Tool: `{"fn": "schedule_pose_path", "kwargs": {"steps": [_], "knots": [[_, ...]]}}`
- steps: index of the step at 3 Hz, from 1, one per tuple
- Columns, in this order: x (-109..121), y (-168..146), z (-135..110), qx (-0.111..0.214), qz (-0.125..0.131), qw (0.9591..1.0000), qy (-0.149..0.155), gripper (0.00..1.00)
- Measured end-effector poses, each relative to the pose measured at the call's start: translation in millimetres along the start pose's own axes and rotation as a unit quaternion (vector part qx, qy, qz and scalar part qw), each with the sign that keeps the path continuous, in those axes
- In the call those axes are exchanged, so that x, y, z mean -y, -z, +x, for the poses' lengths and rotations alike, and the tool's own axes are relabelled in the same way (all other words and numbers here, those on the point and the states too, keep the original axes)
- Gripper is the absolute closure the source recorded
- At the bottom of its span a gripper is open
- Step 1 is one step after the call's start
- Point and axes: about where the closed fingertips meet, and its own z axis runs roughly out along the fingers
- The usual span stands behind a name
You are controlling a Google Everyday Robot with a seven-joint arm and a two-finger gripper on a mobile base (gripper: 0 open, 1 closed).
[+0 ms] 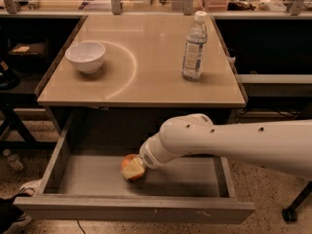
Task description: Place orange into top drawer
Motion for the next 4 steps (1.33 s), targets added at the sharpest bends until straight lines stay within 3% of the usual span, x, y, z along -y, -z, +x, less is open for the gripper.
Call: {"fn": "schedule_pose_path", "kwargs": {"steps": [1, 4], "knots": [[0.0, 0.1, -0.1, 0.0, 0.0, 1.0, 0.0, 0.82], [-0.1, 0.1, -0.1, 0.0, 0.0, 1.0, 0.0, 0.13]]}}
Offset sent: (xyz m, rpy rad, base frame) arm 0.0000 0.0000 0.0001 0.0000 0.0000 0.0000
